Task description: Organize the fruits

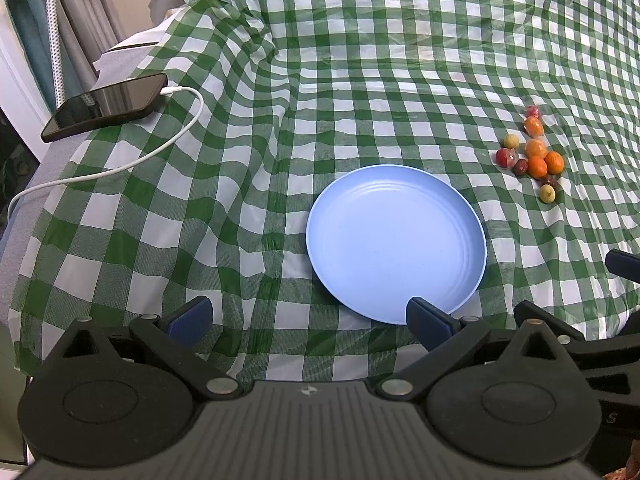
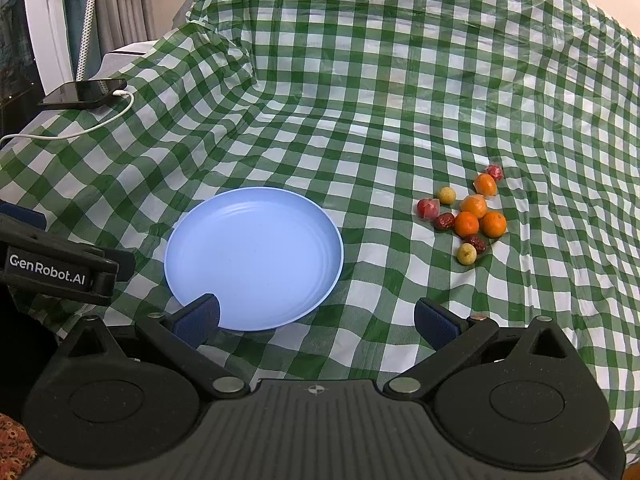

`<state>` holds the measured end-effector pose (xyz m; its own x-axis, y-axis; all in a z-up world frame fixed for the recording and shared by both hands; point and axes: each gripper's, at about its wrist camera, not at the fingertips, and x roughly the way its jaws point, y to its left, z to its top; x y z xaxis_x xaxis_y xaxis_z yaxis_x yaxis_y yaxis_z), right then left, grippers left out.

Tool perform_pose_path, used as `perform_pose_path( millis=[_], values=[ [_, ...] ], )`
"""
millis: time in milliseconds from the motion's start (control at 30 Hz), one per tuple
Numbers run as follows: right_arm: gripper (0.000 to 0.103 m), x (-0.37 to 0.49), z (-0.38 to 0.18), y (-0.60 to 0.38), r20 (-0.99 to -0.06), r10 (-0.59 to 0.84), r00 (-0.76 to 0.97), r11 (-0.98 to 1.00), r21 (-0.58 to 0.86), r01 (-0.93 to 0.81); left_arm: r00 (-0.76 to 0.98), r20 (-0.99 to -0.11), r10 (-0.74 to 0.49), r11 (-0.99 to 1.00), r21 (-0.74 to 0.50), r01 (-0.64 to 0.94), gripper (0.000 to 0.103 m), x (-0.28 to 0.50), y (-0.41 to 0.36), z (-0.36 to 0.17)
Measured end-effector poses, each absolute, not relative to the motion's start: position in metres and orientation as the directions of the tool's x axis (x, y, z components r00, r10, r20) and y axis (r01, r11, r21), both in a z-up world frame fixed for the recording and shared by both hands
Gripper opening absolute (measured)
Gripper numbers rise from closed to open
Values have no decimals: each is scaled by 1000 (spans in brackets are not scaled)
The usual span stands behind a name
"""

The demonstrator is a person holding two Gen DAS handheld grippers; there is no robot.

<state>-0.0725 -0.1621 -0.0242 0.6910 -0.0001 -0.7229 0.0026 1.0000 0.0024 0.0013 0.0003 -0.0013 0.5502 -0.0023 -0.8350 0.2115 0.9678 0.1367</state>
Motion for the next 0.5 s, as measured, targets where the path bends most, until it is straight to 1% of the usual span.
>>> perform_pose_path(
  millis=[500],
  values=[
    [103,-71,-23,-161,-726,5,687,1000,7,1,552,-834,-15,966,131,224,103,0,0,-1]
  ],
)
